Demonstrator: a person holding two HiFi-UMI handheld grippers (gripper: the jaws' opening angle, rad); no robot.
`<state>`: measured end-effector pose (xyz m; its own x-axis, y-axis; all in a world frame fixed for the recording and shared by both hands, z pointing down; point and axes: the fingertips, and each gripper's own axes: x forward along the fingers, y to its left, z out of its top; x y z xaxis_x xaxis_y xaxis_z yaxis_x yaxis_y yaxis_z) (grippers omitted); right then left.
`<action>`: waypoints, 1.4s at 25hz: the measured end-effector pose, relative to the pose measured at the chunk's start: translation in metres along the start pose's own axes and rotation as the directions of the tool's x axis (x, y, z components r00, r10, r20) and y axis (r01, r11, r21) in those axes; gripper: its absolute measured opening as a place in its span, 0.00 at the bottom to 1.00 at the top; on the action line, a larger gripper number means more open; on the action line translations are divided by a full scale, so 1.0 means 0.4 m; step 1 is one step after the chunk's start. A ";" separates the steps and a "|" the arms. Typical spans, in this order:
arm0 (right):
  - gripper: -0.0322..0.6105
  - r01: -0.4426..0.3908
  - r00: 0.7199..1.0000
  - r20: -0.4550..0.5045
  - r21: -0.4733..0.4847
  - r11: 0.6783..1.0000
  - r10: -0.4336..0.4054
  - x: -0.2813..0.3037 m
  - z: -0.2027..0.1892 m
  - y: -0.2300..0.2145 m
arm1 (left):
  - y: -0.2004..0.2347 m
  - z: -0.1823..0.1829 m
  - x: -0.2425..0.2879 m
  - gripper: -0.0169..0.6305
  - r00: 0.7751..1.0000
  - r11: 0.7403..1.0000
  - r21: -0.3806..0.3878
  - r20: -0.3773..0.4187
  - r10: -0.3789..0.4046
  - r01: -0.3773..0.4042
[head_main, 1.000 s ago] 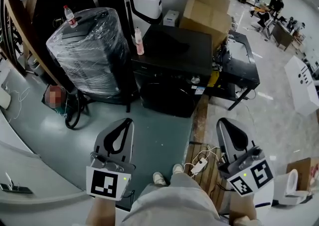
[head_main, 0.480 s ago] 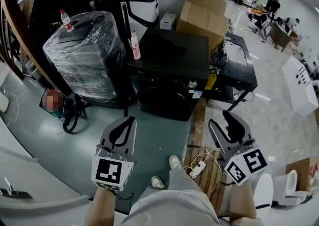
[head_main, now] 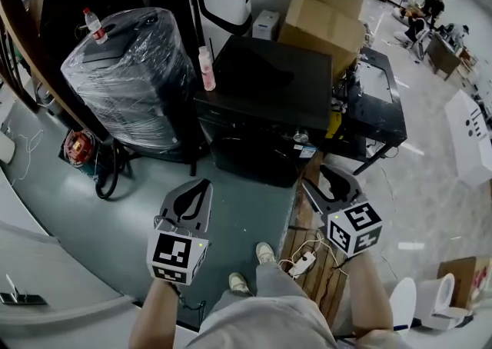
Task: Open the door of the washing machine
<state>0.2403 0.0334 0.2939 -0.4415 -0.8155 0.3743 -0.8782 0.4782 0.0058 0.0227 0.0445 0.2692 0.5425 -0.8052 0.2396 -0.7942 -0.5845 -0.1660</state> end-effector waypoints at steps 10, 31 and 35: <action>0.41 -0.141 0.975 -0.169 0.021 0.990 0.142 0.307 -0.151 -0.149 | 0.043 -0.116 0.256 0.06 0.988 0.996 -0.076 -0.151 0.035 -0.047; 0.38 -0.230 0.880 -0.436 -0.048 0.972 0.187 0.791 -0.561 -0.301 | 0.071 -0.388 0.530 0.06 0.928 0.983 -0.127 -0.364 0.075 -0.129; 0.38 -0.226 0.878 -0.447 -0.078 0.971 0.169 0.857 -0.601 -0.284 | 0.082 -0.439 0.542 0.06 0.921 0.983 -0.127 -0.383 0.074 -0.132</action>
<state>0.2327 -0.2220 0.6444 -0.4539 -0.4894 0.7446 -0.7386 0.6741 -0.0071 0.0663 -0.1317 0.4837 0.3358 -0.7467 0.5742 -0.8873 -0.4553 -0.0732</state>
